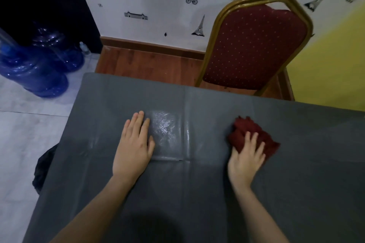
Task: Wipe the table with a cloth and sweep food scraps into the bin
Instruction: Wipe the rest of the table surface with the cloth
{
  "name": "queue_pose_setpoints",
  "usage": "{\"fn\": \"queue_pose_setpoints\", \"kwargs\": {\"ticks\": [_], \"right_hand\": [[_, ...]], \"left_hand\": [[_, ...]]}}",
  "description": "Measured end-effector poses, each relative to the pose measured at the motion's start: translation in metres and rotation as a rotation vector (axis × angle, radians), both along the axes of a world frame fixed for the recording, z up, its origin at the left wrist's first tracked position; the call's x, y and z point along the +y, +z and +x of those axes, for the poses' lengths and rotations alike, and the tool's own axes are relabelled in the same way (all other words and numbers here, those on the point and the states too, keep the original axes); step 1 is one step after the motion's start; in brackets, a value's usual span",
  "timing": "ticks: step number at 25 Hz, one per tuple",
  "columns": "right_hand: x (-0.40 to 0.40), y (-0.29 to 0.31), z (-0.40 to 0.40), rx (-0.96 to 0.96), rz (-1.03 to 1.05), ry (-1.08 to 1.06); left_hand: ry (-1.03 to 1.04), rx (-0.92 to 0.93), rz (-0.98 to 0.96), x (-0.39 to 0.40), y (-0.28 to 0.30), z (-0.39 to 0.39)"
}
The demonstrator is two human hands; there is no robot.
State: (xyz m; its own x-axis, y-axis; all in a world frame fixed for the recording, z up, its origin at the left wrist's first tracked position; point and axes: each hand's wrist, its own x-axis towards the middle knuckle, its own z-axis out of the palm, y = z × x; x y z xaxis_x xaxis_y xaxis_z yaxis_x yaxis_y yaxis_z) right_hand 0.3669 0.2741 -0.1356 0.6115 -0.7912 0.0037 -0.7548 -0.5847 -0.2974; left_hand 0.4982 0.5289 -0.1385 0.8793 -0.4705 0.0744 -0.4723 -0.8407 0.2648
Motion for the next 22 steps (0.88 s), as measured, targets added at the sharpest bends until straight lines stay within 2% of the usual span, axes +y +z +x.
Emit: {"fn": "queue_pose_setpoints", "kwargs": {"ticks": [2,5,7,9,11,13,18,20,22], "right_hand": [[0.039,0.005,0.025,0.000,-0.016,0.119],[0.089,0.010,0.034,0.059,-0.042,0.599],[0.066,0.017,0.027,0.130,-0.139,0.989],[0.010,0.020,0.023,0.182,-0.282,1.170],[-0.045,0.027,0.018,0.228,-0.303,1.032],[-0.062,0.032,0.015,0.204,-0.174,0.748],[0.026,0.008,0.048,-0.058,0.032,0.088],[0.058,0.011,0.052,-0.072,0.064,0.112],[0.077,0.012,0.030,-0.038,0.038,0.416]], "left_hand": [[-0.007,0.000,0.011,-0.001,0.001,-0.003],[-0.015,0.009,-0.005,0.002,0.001,0.001],[-0.015,0.011,-0.017,0.000,0.002,0.001],[-0.008,0.015,-0.032,0.001,0.001,0.000],[-0.005,0.021,-0.042,0.002,0.001,0.000],[0.000,0.022,-0.053,0.002,0.000,-0.001],[-0.017,0.004,-0.040,0.001,0.004,-0.002],[-0.028,0.009,-0.032,0.000,0.005,-0.003],[-0.036,0.021,-0.039,-0.001,0.004,-0.004]]}}
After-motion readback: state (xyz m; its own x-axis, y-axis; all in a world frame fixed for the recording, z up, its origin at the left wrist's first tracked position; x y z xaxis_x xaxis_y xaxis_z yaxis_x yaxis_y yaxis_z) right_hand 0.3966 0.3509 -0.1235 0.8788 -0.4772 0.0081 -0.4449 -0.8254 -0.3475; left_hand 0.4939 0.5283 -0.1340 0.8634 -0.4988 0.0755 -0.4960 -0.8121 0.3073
